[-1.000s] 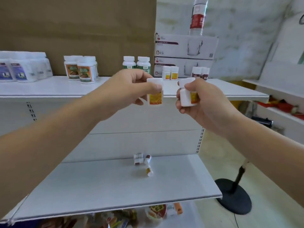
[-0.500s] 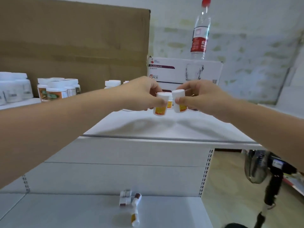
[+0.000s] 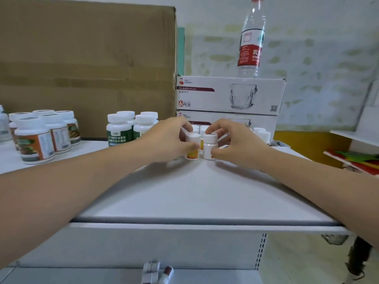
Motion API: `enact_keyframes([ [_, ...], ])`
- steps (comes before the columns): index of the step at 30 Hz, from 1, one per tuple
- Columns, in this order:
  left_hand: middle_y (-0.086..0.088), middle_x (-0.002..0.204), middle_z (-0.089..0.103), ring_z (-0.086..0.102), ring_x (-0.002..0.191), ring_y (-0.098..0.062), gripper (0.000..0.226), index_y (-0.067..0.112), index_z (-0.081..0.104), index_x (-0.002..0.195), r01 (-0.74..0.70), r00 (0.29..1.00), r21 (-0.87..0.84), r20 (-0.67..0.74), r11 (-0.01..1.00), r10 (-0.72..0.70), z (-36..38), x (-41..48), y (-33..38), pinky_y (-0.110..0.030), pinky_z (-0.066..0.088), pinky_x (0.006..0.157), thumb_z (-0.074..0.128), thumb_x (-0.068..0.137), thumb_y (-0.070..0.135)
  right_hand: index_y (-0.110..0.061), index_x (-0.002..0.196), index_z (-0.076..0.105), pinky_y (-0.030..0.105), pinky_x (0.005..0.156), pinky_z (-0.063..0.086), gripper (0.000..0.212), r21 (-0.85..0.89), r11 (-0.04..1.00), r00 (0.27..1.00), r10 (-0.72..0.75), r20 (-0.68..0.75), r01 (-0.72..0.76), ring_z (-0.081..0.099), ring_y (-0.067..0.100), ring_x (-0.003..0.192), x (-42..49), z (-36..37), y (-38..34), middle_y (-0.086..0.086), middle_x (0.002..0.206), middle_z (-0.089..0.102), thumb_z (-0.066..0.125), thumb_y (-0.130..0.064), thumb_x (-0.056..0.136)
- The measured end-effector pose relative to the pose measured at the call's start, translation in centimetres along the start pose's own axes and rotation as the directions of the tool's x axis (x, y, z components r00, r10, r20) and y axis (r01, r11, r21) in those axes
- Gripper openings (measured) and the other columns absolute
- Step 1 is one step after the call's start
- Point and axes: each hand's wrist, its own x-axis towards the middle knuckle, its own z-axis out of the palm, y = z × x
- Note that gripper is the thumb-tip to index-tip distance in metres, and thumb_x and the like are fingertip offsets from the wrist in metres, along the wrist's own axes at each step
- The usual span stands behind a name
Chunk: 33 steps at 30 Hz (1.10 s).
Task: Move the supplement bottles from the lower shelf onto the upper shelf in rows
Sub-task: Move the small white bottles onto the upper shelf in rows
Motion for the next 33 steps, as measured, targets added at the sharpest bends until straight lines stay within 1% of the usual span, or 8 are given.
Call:
enact_keyframes([
  [4, 0.01, 0.095, 0.065, 0.063, 0.086, -0.011, 0.041, 0.026, 0.056, 0.111, -0.019, 1.0, 0.017, 0.012, 1.0, 0.019, 0.3, -0.1, -0.5, -0.037, 0.055, 0.083, 0.075, 0.076, 0.035, -0.029, 0.105, 0.059, 0.023, 0.069, 0.055, 0.039, 0.011, 1.0, 1.0, 0.001, 0.002, -0.001, 0.069, 0.011, 0.08, 0.2, -0.1, 0.4, -0.006, 0.095, 0.062, 0.074, -0.008, 0.076],
  [8, 0.011, 0.095, 0.062, 0.062, 0.086, -0.009, 0.041, 0.025, 0.054, 0.113, -0.024, 1.0, -0.001, -0.001, 1.0, 0.024, 0.3, -0.3, -0.7, -0.031, 0.053, 0.083, 0.075, 0.078, 0.032, -0.029, 0.108, 0.058, 0.02, 0.068, 0.053, 0.04, 0.001, 1.0, 1.0, 0.016, -0.01, -0.016, 0.066, 0.003, 0.075, 0.3, 0.0, 0.6, -0.007, 0.095, 0.062, 0.075, -0.011, 0.077],
  [13, 0.009, 0.097, 0.062, 0.059, 0.086, -0.011, 0.038, 0.022, 0.051, 0.113, -0.028, 0.999, 0.023, -0.026, 0.999, 0.028, 0.6, -0.3, -1.1, -0.027, 0.049, 0.08, 0.072, 0.082, 0.028, -0.025, 0.113, 0.055, 0.016, 0.069, 0.049, 0.044, -0.011, 0.999, 0.999, 0.034, -0.037, -0.035, 0.068, 0.008, 0.08, 0.4, 0.2, 0.6, -0.008, 0.099, 0.062, 0.076, -0.012, 0.077],
  [15, 0.009, 0.097, 0.062, 0.058, 0.087, -0.012, 0.037, 0.021, 0.052, 0.113, -0.026, 0.999, 0.039, -0.029, 0.999, 0.027, 0.5, -0.2, -1.2, -0.026, 0.047, 0.078, 0.072, 0.082, 0.027, -0.026, 0.112, 0.055, 0.018, 0.071, 0.05, 0.043, -0.012, 0.999, 0.999, 0.037, -0.04, -0.038, 0.068, 0.009, 0.081, 0.4, 0.2, 0.5, -0.009, 0.098, 0.061, 0.076, -0.012, 0.076],
  [20, 0.008, 0.099, 0.065, 0.06, 0.091, -0.016, 0.035, 0.022, 0.051, 0.113, -0.016, 0.999, 0.072, -0.026, 0.997, 0.018, 0.7, -0.2, -1.1, -0.035, 0.051, 0.083, 0.069, 0.084, 0.029, -0.025, 0.111, 0.055, 0.021, 0.074, 0.05, 0.041, -0.025, 0.999, 0.998, 0.043, -0.053, -0.045, 0.069, 0.012, 0.081, 0.4, 0.3, 0.4, -0.011, 0.099, 0.06, 0.075, -0.013, 0.078],
  [25, 0.007, 0.098, 0.064, 0.059, 0.088, -0.013, 0.032, 0.024, 0.05, 0.109, 0.012, 1.0, 0.08, -0.03, 0.997, -0.009, 0.5, -0.2, -0.8, -0.029, 0.048, 0.073, 0.068, 0.084, 0.031, -0.027, 0.109, 0.055, 0.026, 0.078, 0.051, 0.039, -0.09, 0.995, 0.996, 0.04, -0.073, -0.047, 0.067, 0.012, 0.082, 0.3, 0.5, 0.2, -0.011, 0.1, 0.062, 0.076, -0.018, 0.078],
  [29, 0.005, 0.1, 0.062, 0.057, 0.089, -0.014, 0.036, 0.02, 0.05, 0.116, 0.011, 1.0, 0.109, -0.008, 0.994, -0.011, 0.4, -0.6, -0.8, -0.024, 0.04, 0.064, 0.067, 0.085, 0.031, -0.029, 0.111, 0.051, 0.029, 0.078, 0.05, 0.043, -0.128, 0.99, 0.996, 0.043, -0.073, -0.052, 0.065, 0.014, 0.083, 0.4, 0.7, 0.1, -0.009, 0.102, 0.061, 0.077, -0.023, 0.077],
  [33, 0.002, 0.105, 0.063, 0.058, 0.093, -0.017, 0.041, 0.019, 0.049, 0.119, 0.008, 1.0, 0.148, 0.023, 0.989, -0.011, 0.2, -1.0, -0.5, -0.027, 0.042, 0.068, 0.066, 0.085, 0.032, -0.025, 0.121, 0.05, 0.035, 0.083, 0.052, 0.053, -0.153, 0.986, 0.996, 0.05, -0.078, -0.061, 0.065, 0.018, 0.088, 0.2, 0.3, -0.3, -0.004, 0.108, 0.057, 0.078, -0.024, 0.075],
])
